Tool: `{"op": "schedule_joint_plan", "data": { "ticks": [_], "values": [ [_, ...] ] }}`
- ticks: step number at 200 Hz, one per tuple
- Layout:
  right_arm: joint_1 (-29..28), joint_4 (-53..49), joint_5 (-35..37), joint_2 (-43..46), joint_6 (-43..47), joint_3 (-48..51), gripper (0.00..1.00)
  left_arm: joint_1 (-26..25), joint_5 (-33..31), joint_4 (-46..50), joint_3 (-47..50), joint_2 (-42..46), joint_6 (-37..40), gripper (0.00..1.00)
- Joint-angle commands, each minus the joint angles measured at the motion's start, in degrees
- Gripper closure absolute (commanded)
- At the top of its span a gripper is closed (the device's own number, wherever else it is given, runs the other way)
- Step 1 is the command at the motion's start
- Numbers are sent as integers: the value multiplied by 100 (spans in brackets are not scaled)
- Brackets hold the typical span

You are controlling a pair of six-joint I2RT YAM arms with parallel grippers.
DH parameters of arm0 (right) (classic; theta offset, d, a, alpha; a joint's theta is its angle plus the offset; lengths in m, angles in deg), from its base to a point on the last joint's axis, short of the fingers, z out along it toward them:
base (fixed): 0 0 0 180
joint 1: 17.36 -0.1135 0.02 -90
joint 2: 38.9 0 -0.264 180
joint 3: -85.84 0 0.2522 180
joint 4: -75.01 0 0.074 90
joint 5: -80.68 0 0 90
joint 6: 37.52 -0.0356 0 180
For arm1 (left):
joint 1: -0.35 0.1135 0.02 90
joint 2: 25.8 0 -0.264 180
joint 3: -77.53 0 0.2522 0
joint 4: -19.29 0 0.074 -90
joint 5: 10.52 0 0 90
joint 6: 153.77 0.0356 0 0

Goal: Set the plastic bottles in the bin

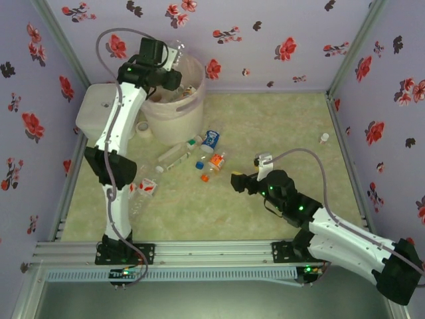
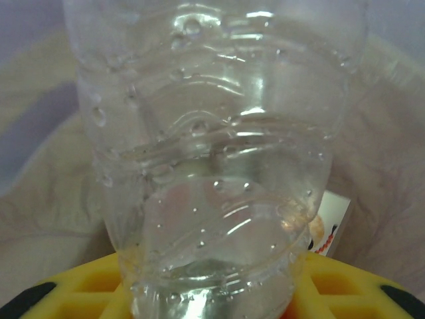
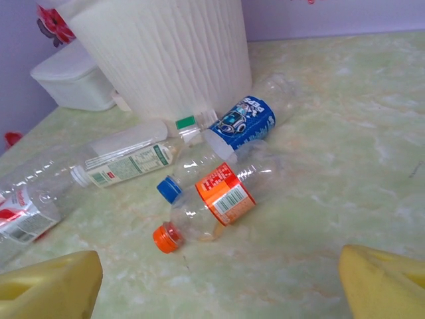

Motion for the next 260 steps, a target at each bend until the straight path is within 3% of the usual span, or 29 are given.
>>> {"op": "schedule_joint_plan", "data": {
  "ticks": [1,18,48,71,106,123,158,184,204,225,242,260],
  "values": [
    [8,-156,247,-4,202,36,9,17,161,600,-108,-62,84,100],
    [6,-87,276,-37,115,98,10,4,166,371,180,55,-9,79],
    [9,-43,303,-62,100,158,10,8,231,227,398,210,-11,58],
    [7,-35,328,-82,138,131,11,8,240,226,434,281,38,25],
    [5,-80,208,-134,82,99,8,17,527,99,477,430,-15,5],
    [15,-162,178,-143,0,40,7,17,548,109,408,508,-36,0],
    [60,-442,263,-314,-398,-266,4,1,656,164,468,948,-132,0],
    [81,-1275,388,-908,-1085,-991,5,-44,861,76,1089,1655,-211,0],
    [83,-1746,439,-1523,-1860,-1587,6,-87,858,-225,2008,2539,-388,0],
    [91,-1146,122,-2119,-2539,-1787,8,-192,939,-996,3633,3790,-823,0],
    [169,-709,-26,-2704,-2890,-2022,6,-239,1781,-1994,5254,4858,-1333,0],
    [336,-1054,64,-3351,-3076,-2598,4,-330,2536,-2860,6637,5652,-2019,1]
  ]
}}
